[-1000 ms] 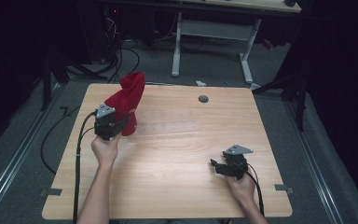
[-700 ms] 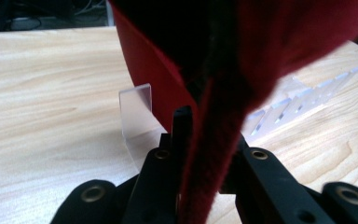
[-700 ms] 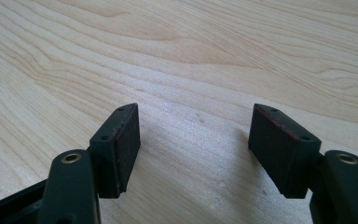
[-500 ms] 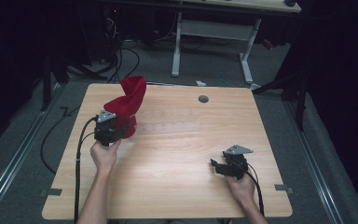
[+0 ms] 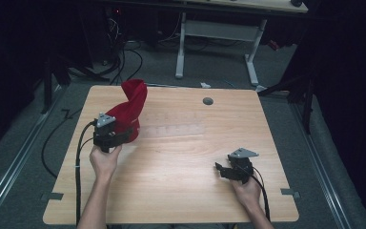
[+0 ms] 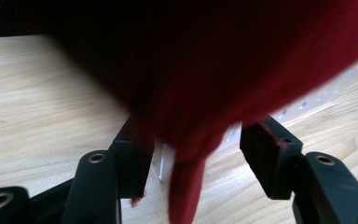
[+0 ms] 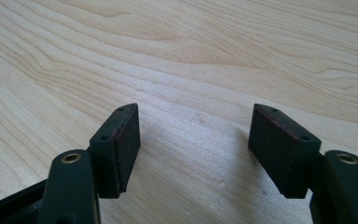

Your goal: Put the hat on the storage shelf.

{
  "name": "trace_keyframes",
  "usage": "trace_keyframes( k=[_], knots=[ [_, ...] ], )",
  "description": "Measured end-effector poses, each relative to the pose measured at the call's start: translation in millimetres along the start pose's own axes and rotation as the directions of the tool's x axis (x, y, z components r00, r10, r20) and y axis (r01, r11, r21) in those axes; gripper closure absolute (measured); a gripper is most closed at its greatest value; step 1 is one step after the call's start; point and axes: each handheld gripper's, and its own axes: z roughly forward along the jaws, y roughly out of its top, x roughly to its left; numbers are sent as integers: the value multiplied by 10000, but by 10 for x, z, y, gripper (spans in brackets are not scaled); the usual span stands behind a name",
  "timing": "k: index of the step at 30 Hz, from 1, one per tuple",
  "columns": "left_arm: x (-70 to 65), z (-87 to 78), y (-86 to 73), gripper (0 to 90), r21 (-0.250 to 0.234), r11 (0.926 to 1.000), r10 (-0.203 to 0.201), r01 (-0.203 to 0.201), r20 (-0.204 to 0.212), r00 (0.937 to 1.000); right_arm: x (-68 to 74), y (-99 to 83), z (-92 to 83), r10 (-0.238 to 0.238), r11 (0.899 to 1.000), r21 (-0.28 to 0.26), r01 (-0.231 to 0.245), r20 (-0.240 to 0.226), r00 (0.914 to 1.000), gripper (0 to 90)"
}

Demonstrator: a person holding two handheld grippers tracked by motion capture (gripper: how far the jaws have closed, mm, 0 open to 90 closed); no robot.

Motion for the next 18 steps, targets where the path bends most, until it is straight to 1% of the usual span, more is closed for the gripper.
trace_keyframes(
  k=[4,6,10,11,12,13,15,18],
  knots=[
    [-4,-47,15,432,-37,10000,30,-29,49,10000,0,0,0,-2,10000,-1,2,0,10000,341],
    [-5,-80,25,425,-133,9999,-63,65,89,9999,0,0,0,-1,10000,-1,1,-1,10000,341],
    [11,-128,20,415,-114,9999,-49,50,27,10000,0,0,0,-2,10000,0,2,1,10000,341],
    [10,-140,17,414,-60,10000,-29,29,-6,10000,0,0,0,0,10000,1,0,1,10000,341],
    [11,-151,15,409,-19,10000,88,-88,-31,10000,0,0,0,0,10000,-1,0,0,10000,341],
    [4,-184,13,409,-99,9999,85,-85,13,10000,0,0,0,-1,10000,-2,1,1,10000,340],
    [6,-199,16,409,-124,9999,53,-53,38,10000,0,0,0,0,10000,2,0,0,10000,340],
    [12,-243,24,408,-177,9998,-91,90,-35,10000,0,0,0,0,10000,0,0,0,10000,341]
  ],
)
